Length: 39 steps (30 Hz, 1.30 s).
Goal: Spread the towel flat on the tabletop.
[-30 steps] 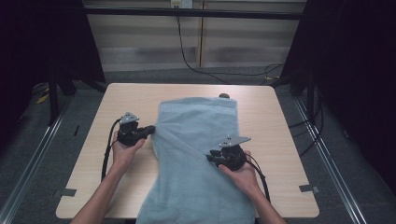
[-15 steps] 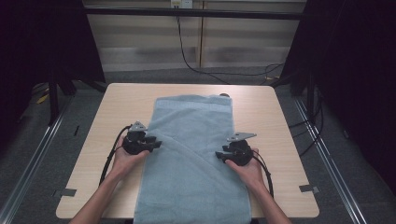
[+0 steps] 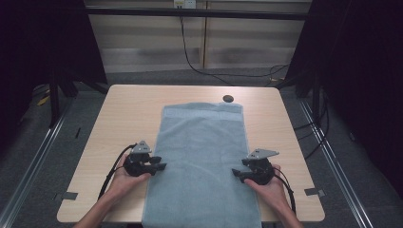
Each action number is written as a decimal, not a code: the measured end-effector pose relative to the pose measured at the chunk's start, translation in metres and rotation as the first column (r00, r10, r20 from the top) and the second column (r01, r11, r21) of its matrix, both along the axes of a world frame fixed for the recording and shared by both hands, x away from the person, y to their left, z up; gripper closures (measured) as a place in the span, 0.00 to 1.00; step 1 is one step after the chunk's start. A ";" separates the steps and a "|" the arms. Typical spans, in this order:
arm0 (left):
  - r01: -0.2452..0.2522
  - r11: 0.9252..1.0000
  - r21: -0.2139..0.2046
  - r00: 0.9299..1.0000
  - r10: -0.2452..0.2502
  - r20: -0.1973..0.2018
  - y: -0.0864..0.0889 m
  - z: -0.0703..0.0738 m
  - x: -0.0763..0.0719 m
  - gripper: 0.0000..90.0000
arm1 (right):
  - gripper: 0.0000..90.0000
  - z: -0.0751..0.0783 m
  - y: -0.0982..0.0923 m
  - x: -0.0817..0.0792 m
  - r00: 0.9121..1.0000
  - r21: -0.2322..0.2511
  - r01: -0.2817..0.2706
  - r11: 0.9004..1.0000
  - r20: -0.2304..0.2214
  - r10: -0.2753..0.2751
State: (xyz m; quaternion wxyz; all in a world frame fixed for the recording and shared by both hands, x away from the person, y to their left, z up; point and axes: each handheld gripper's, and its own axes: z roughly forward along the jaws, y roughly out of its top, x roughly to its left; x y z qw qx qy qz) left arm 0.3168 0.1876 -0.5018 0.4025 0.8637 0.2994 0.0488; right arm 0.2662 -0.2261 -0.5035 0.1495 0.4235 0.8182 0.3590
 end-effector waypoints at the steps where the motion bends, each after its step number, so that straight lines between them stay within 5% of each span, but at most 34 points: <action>1: 0.009 1.000 -0.005 1.000 -0.009 -0.016 0.002 0.001 -0.008 0.67 | 0.40 0.001 0.001 -0.005 1.000 -0.003 -0.007 1.000 -0.010 0.007; 4: 0.022 1.000 -0.009 1.000 -0.022 -0.013 0.004 0.001 -0.020 0.67 | 0.39 0.002 0.002 -0.020 0.999 0.006 -0.031 1.000 -0.020 0.031; 7: 0.061 0.998 -0.014 0.996 -0.062 -0.068 0.011 0.004 -0.044 0.67 | 0.39 0.003 0.003 -0.040 0.998 0.017 -0.052 0.999 -0.039 0.052; 12: 0.095 0.995 -0.021 0.992 -0.097 -0.077 0.016 0.011 -0.050 0.65 | 0.42 0.008 0.006 -0.058 0.994 0.023 -0.082 0.996 -0.068 0.083; 18: -0.004 0.998 -0.060 1.000 0.003 -0.031 0.010 0.019 -0.009 0.65 | 0.46 0.017 0.003 -0.030 0.999 0.069 -0.042 0.997 -0.003 0.042; 20: -0.097 0.992 -0.083 0.995 0.096 -0.025 0.006 0.020 0.026 0.66 | 0.50 0.019 0.007 0.002 1.000 0.058 -0.010 0.998 0.014 0.009; 24: -0.166 0.981 -0.096 0.986 0.165 -0.021 0.002 0.015 0.048 0.66 | 0.54 0.018 0.013 0.033 0.999 0.062 0.000 0.998 0.039 -0.002; 25: -0.205 0.975 -0.084 0.979 0.203 -0.029 -0.001 0.007 0.057 0.66 | 0.55 0.015 0.019 0.050 0.999 0.056 0.013 0.998 0.044 -0.016; 30: -0.164 0.986 -0.016 0.986 0.164 0.001 -0.007 -0.003 0.052 0.66 | 0.55 -0.004 0.029 0.071 0.999 0.041 0.038 0.998 0.006 -0.038; 33: -0.104 0.995 -0.011 0.995 0.104 -0.003 -0.006 -0.002 0.044 0.66 | 0.55 -0.002 0.029 0.064 1.000 0.027 0.021 0.999 -0.005 -0.020; 39: -0.086 0.996 -0.026 0.996 0.086 -0.001 -0.001 -0.003 0.033 0.65 | 0.55 -0.001 0.020 0.034 1.000 0.029 -0.018 0.999 -0.012 0.018</action>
